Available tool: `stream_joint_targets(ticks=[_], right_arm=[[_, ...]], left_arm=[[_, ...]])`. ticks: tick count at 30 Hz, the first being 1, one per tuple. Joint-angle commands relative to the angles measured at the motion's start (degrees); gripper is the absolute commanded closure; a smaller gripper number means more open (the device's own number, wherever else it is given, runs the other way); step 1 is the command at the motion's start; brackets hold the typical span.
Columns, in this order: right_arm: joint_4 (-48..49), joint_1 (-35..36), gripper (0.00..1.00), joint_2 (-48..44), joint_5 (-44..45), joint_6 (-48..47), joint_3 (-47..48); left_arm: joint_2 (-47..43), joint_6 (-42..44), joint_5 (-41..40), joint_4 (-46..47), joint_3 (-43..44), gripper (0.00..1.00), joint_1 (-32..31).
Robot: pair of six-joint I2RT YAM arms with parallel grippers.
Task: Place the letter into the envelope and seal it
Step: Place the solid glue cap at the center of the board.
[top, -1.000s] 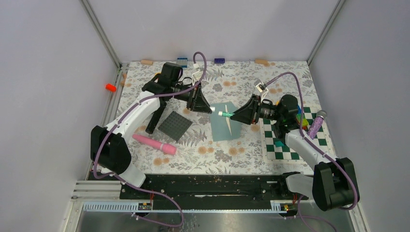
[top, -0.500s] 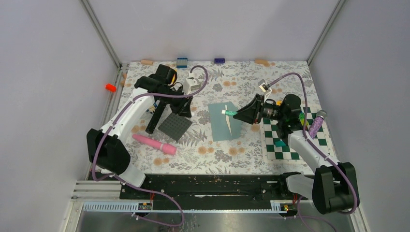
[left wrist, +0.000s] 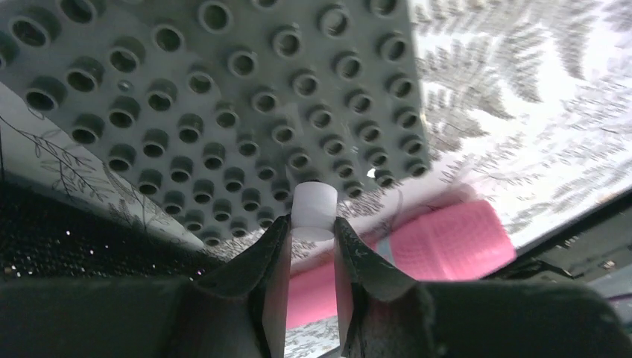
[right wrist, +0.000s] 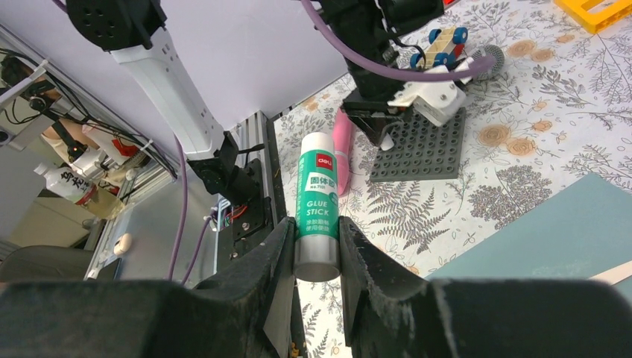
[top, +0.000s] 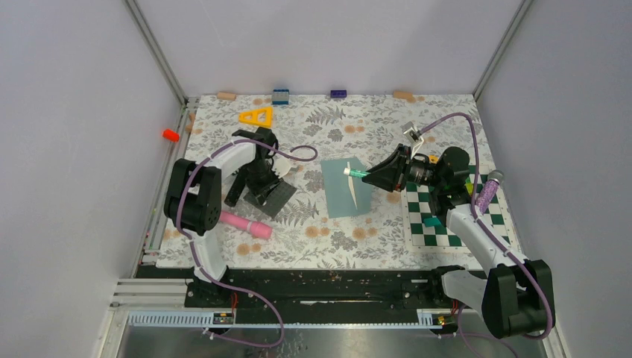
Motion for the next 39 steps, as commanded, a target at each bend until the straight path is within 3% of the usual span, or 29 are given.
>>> stream_joint_targets(ticks=[1, 12, 19, 25, 30, 35, 37, 39], right_arm=[[1.7, -0.4, 1.0, -1.4, -0.2, -0.2, 1.5], [3.0, -0.4, 1.0, -0.9, -0.5, 0.8, 1.4], [3.1, -0.4, 1.0, -0.9, -0.4, 0.9, 1.4], [2.3, -0.6, 1.0, -0.8, -0.6, 0.8, 1.8], [-0.8, -2.2, 1.0, -2.2, -0.4, -0.7, 2.8], [-19.4, -4.5, 1.0, -5.8, 2.2, -12.2, 7.6], [-32.5, -5.0, 1.0, -8.2, 4.5, -21.4, 11.0], [-47.8, -5.1, 1.0, -10.3, 8.3, -37.0, 15.3]], left_arm=[[1.7, -0.5, -5.4, 3.6, 0.8, 0.89, 0.2], [2.2, -2.8, -5.3, 5.6, 0.9, 0.82, 0.2], [0.7, -3.2, -3.5, 4.9, 1.0, 0.37, 0.0], [-3.1, -4.1, -0.7, 2.0, 4.7, 0.22, 0.0], [-6.9, -4.7, 3.3, -0.8, 13.1, 0.05, -0.7], [-4.1, -5.8, 1.5, -0.2, 20.5, 0.01, -7.1], [-1.4, -6.9, 0.1, 1.2, 22.2, 0.01, -9.9], [1.1, -8.1, -0.7, 2.6, 23.4, 0.01, -12.0]])
